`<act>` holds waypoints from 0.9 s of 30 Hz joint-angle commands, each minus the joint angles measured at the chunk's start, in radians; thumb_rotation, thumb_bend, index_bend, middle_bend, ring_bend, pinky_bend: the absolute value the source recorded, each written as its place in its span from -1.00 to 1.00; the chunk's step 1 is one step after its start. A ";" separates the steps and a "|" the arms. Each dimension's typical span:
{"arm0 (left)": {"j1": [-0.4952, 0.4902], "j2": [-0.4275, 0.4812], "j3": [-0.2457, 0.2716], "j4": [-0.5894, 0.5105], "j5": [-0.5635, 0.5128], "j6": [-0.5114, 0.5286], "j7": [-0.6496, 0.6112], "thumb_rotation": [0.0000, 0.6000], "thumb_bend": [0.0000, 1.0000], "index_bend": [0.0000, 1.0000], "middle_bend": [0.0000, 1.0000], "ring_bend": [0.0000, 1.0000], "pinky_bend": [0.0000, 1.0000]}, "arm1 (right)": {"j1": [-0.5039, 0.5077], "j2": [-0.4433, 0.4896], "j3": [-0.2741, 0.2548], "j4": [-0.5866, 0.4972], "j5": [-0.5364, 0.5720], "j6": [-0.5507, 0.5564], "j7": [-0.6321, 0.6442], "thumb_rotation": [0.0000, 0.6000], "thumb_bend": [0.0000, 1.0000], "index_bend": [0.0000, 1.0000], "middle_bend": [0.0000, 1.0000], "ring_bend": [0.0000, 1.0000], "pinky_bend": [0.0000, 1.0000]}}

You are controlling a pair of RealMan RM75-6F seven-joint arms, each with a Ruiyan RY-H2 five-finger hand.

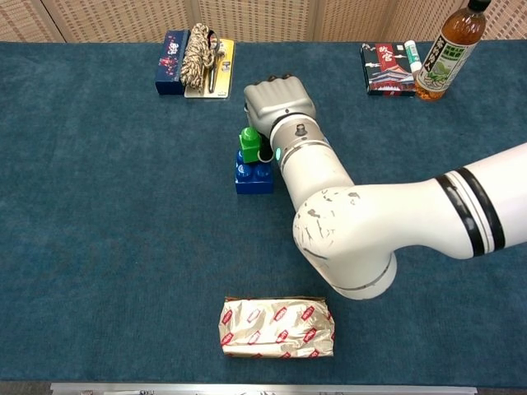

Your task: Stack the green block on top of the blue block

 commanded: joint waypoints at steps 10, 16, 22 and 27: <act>0.003 0.000 0.001 0.002 0.002 0.000 -0.002 1.00 -0.54 -0.51 -0.77 -1.00 -0.83 | -0.004 -0.009 -0.008 -0.009 -0.004 0.014 -0.008 1.00 -0.40 0.16 -0.70 -1.00 -0.93; 0.002 0.000 0.002 0.001 0.003 -0.001 0.003 1.00 -0.54 -0.51 -0.77 -1.00 -0.83 | -0.005 -0.017 -0.002 -0.001 0.000 0.026 -0.017 1.00 -0.40 0.16 -0.70 -1.00 -0.93; 0.003 -0.001 0.002 0.000 0.001 -0.003 0.005 1.00 -0.54 -0.51 -0.77 -1.00 -0.83 | -0.003 -0.030 0.004 0.014 0.006 0.024 -0.021 1.00 -0.40 0.16 -0.70 -1.00 -0.92; 0.004 -0.001 0.003 0.002 0.001 -0.004 0.004 1.00 -0.54 -0.51 -0.77 -1.00 -0.83 | 0.002 -0.041 0.014 0.024 0.007 0.027 -0.027 1.00 -0.40 0.16 -0.70 -1.00 -0.92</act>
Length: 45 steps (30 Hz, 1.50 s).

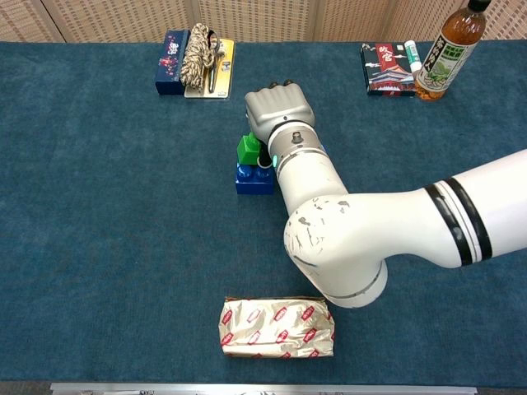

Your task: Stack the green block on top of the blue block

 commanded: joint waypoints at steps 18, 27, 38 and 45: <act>0.001 -0.002 0.002 0.001 0.004 0.000 0.007 1.00 -0.54 -0.51 -0.77 -1.00 -0.83 | 0.042 -0.036 0.050 0.028 0.059 0.034 -0.091 1.00 -0.40 0.16 -0.69 -1.00 -0.91; 0.002 -0.006 0.004 0.004 0.004 -0.002 0.008 1.00 -0.54 -0.51 -0.77 -1.00 -0.83 | 0.058 -0.045 0.055 0.037 0.067 0.051 -0.128 1.00 -0.40 0.16 -0.69 -1.00 -0.91; 0.002 -0.008 0.004 0.004 0.004 -0.002 0.012 1.00 -0.54 -0.51 -0.77 -1.00 -0.83 | 0.066 -0.032 0.071 0.000 0.072 0.075 -0.158 1.00 -0.40 0.17 -0.68 -1.00 -0.91; 0.002 -0.010 0.004 0.003 0.004 -0.002 0.016 1.00 -0.54 -0.51 -0.77 -1.00 -0.83 | 0.085 -0.026 0.086 -0.020 0.087 0.107 -0.200 1.00 -0.40 0.17 -0.68 -1.00 -0.91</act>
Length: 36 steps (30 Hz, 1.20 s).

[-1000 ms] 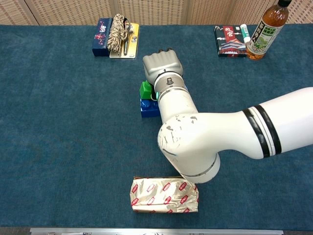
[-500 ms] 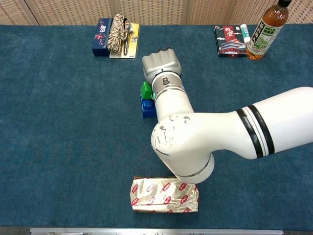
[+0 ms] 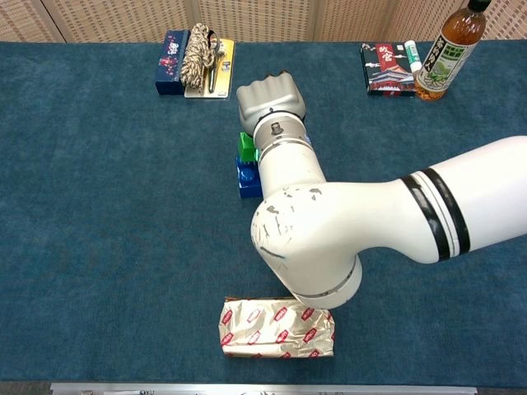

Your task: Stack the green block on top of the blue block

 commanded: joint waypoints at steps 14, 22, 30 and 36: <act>0.002 -0.003 0.001 0.003 -0.001 -0.001 0.000 1.00 -0.54 -0.51 -0.77 -1.00 -0.83 | 0.058 -0.014 0.036 0.012 0.065 0.055 -0.105 1.00 -0.39 0.18 -0.67 -1.00 -0.88; 0.003 -0.003 0.002 0.005 -0.001 -0.001 -0.002 1.00 -0.55 -0.51 -0.77 -1.00 -0.83 | 0.076 -0.030 0.041 0.049 0.076 0.046 -0.120 1.00 -0.39 0.18 -0.67 -1.00 -0.88; 0.005 -0.002 0.002 0.007 -0.001 0.001 -0.007 1.00 -0.54 -0.51 -0.77 -1.00 -0.83 | 0.093 -0.050 0.043 0.081 0.076 0.032 -0.127 1.00 -0.39 0.18 -0.67 -1.00 -0.88; 0.006 -0.002 0.002 0.008 -0.001 0.001 -0.010 1.00 -0.54 -0.51 -0.77 -1.00 -0.83 | 0.101 -0.062 0.041 0.096 0.075 0.031 -0.135 1.00 -0.39 0.18 -0.67 -1.00 -0.88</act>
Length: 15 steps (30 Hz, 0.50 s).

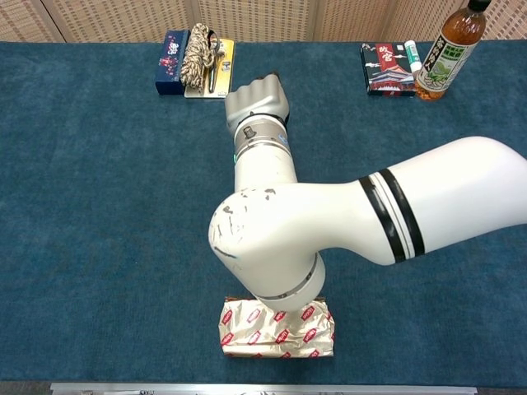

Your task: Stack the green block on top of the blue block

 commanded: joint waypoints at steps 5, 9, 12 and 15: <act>0.001 0.001 0.000 0.000 0.000 0.000 -0.002 1.00 -0.54 -0.51 -0.77 -1.00 -0.83 | 0.005 -0.007 0.001 0.013 -0.002 -0.001 -0.007 1.00 -0.39 0.18 -0.67 -1.00 -0.88; 0.001 0.000 0.000 0.001 0.000 -0.001 -0.002 1.00 -0.54 -0.51 -0.77 -1.00 -0.83 | 0.007 -0.012 0.003 0.024 -0.002 -0.003 -0.011 1.00 -0.39 0.18 -0.67 -1.00 -0.88; 0.001 0.000 0.000 0.001 0.000 -0.001 -0.004 1.00 -0.54 -0.51 -0.77 -1.00 -0.83 | 0.008 -0.016 0.003 0.032 -0.001 -0.006 -0.014 1.00 -0.39 0.19 -0.67 -1.00 -0.88; 0.002 0.001 0.000 0.001 0.000 0.000 -0.006 1.00 -0.55 -0.51 -0.77 -1.00 -0.83 | 0.008 -0.020 0.004 0.040 0.001 -0.011 -0.017 1.00 -0.39 0.19 -0.67 -1.00 -0.88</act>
